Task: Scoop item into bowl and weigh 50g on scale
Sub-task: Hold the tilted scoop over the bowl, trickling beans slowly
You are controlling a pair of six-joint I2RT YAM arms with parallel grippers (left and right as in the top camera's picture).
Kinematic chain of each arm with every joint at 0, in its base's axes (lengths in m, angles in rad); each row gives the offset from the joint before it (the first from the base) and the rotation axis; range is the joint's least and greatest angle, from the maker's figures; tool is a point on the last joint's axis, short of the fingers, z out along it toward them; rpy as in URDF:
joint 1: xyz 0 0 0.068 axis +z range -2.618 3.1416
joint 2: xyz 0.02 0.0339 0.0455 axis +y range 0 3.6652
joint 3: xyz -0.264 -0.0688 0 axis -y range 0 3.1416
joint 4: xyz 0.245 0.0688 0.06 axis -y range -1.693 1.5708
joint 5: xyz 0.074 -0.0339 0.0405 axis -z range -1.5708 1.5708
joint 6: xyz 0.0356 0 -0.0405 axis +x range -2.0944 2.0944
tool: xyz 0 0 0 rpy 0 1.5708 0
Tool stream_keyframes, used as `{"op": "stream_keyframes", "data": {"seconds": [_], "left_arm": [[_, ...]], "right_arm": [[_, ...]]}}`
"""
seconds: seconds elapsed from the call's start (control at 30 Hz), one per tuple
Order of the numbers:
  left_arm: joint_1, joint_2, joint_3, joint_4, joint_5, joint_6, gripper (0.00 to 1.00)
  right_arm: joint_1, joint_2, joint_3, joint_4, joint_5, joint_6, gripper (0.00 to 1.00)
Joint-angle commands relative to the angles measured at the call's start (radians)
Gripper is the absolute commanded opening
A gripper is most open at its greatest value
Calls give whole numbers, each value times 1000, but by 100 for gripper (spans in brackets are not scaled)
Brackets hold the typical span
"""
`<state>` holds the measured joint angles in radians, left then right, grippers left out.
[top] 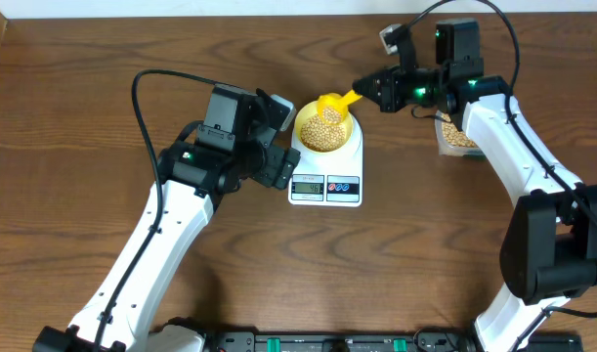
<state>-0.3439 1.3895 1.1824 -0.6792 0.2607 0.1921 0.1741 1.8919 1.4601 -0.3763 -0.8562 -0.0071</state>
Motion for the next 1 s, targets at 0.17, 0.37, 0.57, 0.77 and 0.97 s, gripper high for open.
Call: {"op": "stream_keyframes", "data": {"seconds": [0.17, 0.37, 0.57, 0.77, 0.97], "left_arm": [[3, -2, -3, 0, 8, 17, 87], [3, -2, -3, 0, 8, 17, 87], [3, -2, -3, 0, 8, 17, 87], [3, -2, -3, 0, 8, 17, 87], [3, -2, -3, 0, 8, 17, 87]], "right_arm": [[30, 8, -2, -1, -10, -279, 1], [31, 8, -2, -76, -9, -301, 1], [31, 8, -2, -4, 5, -322, 1], [37, 8, -2, -17, 20, -297, 1], [37, 8, -2, -7, 16, -241, 1]]}}
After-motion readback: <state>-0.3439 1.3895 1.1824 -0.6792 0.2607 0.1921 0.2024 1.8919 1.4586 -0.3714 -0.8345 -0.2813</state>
